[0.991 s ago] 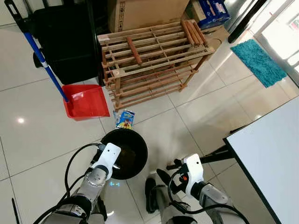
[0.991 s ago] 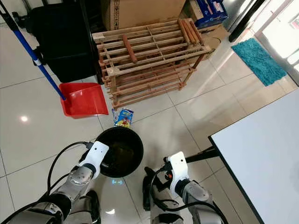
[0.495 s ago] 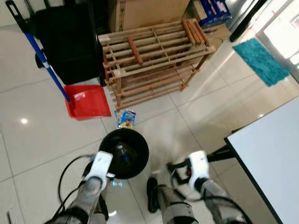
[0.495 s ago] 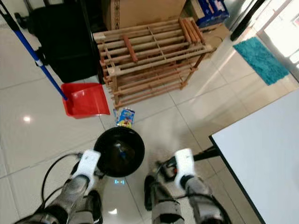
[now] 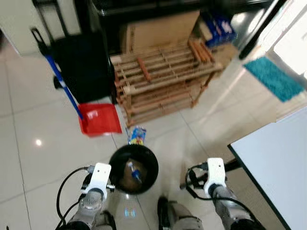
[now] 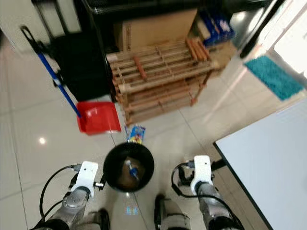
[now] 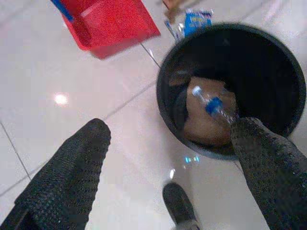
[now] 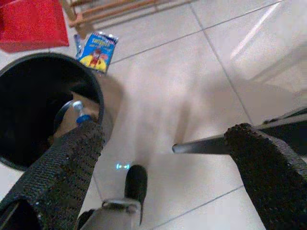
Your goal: Picking trash to rubbish bin
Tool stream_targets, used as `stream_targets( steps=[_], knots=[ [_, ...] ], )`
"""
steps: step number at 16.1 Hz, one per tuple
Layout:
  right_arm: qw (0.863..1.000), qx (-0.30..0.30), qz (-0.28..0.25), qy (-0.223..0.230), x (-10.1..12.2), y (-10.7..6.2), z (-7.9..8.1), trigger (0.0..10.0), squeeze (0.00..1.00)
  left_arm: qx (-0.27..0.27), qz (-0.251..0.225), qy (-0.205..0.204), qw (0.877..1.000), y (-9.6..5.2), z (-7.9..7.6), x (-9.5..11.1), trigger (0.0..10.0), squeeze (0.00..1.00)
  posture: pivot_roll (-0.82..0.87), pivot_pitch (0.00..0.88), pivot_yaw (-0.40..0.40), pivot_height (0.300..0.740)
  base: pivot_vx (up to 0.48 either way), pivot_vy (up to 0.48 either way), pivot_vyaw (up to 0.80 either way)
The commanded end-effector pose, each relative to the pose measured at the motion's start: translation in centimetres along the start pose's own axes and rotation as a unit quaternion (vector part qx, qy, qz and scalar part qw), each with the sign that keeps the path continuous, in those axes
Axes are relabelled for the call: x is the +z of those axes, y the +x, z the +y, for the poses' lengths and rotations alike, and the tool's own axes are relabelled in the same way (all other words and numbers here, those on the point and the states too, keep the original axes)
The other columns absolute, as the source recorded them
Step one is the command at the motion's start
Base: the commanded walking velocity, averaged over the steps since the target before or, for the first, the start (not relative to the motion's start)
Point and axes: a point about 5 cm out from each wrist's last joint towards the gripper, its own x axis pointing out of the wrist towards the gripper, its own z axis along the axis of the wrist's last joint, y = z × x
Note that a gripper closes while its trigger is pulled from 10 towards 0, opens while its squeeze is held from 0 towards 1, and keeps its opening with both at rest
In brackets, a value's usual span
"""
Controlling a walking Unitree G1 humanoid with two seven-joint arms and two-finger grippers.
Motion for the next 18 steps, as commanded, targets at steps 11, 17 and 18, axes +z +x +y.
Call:
stream_targets(
  steps=[11, 17, 18],
  knots=[
    [0.998, -0.011, 0.055, 0.026, -2.7, -0.5, -0.2, 10.0, 0.0, 0.033, 0.041, -0.031, 0.998, -0.3, -0.6, -1.3, 10.0, 0.0, -0.02, 0.032, -0.137, 0.74, 0.0, 0.0, 0.0],
    [0.998, -0.011, 0.055, 0.026, -2.7, -0.5, -0.2, 10.0, 0.0, 0.033, 0.041, -0.031, 0.998, -0.3, -0.6, -1.3, 10.0, 0.0, -0.02, 0.032, -0.137, 0.74, 0.0, 0.0, 0.0],
    [0.998, -0.011, 0.055, 0.026, -2.7, -0.5, -0.2, 10.0, 0.0, 0.033, 0.041, -0.031, 0.998, -0.3, -0.6, -1.3, 10.0, 0.0, -0.02, 0.032, -0.137, 0.74, 0.0, 0.0, 0.0]
  ],
)
